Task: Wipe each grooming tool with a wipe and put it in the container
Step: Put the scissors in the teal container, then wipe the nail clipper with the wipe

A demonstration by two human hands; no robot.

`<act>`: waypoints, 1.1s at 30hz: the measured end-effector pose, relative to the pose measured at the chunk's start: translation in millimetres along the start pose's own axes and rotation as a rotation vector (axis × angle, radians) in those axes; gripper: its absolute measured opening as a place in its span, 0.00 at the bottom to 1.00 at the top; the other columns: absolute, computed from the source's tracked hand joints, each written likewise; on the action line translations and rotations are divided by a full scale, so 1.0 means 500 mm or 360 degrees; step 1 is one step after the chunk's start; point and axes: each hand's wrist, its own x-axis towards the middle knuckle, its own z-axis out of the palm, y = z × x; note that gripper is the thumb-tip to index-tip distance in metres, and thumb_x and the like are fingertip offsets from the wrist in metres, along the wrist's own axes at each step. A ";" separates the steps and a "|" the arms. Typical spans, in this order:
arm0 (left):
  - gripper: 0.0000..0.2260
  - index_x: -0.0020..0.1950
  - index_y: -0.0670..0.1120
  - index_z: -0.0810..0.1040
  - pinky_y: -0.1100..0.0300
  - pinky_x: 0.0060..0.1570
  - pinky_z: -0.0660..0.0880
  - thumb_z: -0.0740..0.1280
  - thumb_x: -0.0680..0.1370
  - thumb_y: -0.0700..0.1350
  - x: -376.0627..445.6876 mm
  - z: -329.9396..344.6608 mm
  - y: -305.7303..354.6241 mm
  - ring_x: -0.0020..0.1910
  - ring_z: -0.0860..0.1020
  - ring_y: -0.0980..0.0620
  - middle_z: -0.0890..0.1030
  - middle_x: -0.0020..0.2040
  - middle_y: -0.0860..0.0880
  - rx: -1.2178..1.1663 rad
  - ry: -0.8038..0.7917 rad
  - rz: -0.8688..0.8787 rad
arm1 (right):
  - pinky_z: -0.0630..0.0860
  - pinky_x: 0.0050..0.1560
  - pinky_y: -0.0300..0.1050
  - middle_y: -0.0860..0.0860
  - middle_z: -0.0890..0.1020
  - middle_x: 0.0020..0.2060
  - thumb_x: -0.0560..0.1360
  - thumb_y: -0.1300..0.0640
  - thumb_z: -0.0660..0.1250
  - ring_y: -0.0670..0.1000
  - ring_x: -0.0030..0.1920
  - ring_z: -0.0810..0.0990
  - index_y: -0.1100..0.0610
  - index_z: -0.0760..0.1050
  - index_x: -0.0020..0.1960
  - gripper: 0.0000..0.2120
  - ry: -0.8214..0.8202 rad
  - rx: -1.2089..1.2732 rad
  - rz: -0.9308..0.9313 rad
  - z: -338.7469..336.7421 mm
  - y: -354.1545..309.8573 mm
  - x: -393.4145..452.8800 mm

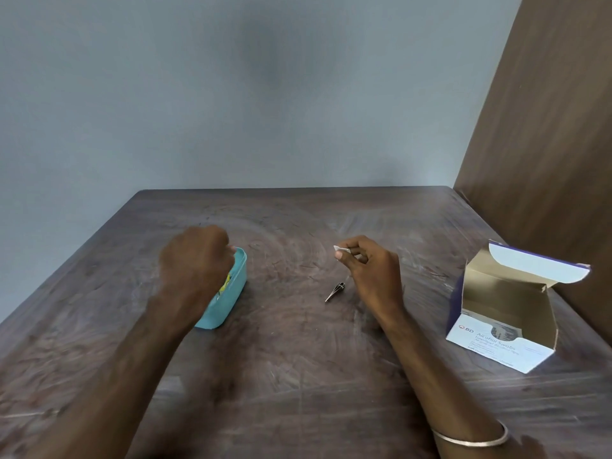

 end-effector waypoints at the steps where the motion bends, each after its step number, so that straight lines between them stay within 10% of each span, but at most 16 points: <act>1: 0.09 0.50 0.46 0.82 0.54 0.42 0.72 0.66 0.79 0.50 -0.012 -0.009 0.018 0.47 0.81 0.40 0.84 0.48 0.42 -0.0047 0.0058 0.0047 | 0.82 0.40 0.54 0.41 0.85 0.36 0.71 0.52 0.76 0.45 0.37 0.83 0.42 0.81 0.46 0.07 0.0005 -0.0002 -0.0004 0.000 0.001 0.001; 14: 0.23 0.65 0.51 0.78 0.54 0.53 0.74 0.66 0.76 0.62 -0.086 0.109 0.195 0.60 0.79 0.48 0.82 0.59 0.49 -0.0343 -0.0416 0.0478 | 0.82 0.38 0.54 0.42 0.86 0.39 0.72 0.50 0.75 0.44 0.35 0.83 0.39 0.80 0.45 0.07 -0.0012 -0.0038 -0.0041 -0.013 -0.007 0.000; 19: 0.14 0.51 0.50 0.84 0.55 0.46 0.74 0.69 0.75 0.59 -0.076 0.135 0.209 0.51 0.80 0.48 0.83 0.51 0.48 -0.0353 -0.0470 0.0487 | 0.81 0.38 0.55 0.43 0.86 0.39 0.73 0.50 0.74 0.46 0.32 0.82 0.42 0.80 0.49 0.07 -0.0030 -0.0044 -0.0052 -0.011 -0.004 -0.001; 33: 0.07 0.53 0.51 0.83 0.57 0.49 0.75 0.69 0.78 0.50 -0.054 0.140 0.175 0.48 0.80 0.53 0.85 0.48 0.52 -0.0835 -0.0227 0.0331 | 0.82 0.43 0.51 0.44 0.85 0.37 0.75 0.53 0.73 0.42 0.38 0.83 0.48 0.83 0.47 0.02 -0.0243 -0.0051 -0.0047 -0.008 -0.010 -0.004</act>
